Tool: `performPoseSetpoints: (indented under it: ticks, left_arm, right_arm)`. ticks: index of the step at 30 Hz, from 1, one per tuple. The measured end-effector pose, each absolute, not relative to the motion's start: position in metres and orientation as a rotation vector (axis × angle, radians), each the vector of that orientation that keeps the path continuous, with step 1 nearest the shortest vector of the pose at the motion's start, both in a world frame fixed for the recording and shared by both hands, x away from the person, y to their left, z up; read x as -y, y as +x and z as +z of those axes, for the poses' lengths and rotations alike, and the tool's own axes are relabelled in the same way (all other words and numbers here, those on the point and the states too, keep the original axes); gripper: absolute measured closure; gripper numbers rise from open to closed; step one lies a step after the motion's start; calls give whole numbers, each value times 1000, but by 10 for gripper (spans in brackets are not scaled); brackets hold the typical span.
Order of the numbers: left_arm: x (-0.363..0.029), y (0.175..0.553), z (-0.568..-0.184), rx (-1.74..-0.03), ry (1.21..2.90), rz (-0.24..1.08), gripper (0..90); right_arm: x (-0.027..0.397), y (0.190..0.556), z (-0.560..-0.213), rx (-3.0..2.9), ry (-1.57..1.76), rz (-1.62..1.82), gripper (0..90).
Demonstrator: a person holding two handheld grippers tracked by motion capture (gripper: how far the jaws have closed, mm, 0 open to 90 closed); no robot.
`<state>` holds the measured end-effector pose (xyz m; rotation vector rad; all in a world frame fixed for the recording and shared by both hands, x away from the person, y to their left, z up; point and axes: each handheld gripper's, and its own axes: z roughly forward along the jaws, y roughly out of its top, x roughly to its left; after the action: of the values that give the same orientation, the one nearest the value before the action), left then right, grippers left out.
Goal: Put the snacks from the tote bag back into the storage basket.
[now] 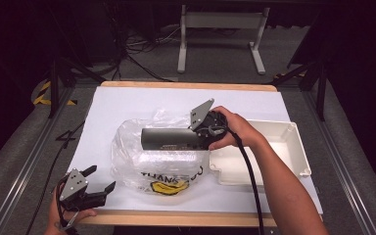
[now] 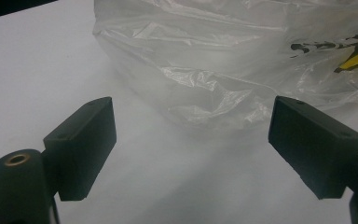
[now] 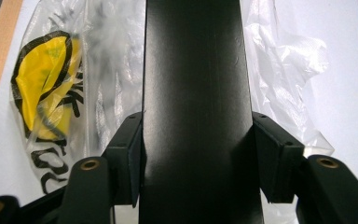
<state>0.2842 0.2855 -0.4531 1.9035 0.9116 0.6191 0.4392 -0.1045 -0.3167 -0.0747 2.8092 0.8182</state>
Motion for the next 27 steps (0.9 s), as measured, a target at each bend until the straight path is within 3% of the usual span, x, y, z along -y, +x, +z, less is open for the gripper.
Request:
performPoseSetpoints:
  ticks: [27]
  left_arm:
    - [-286, 285, -454, -924, 1902, 615, 165]
  right_arm:
    - [170, 431, -303, -2789, -27, 858, 430]
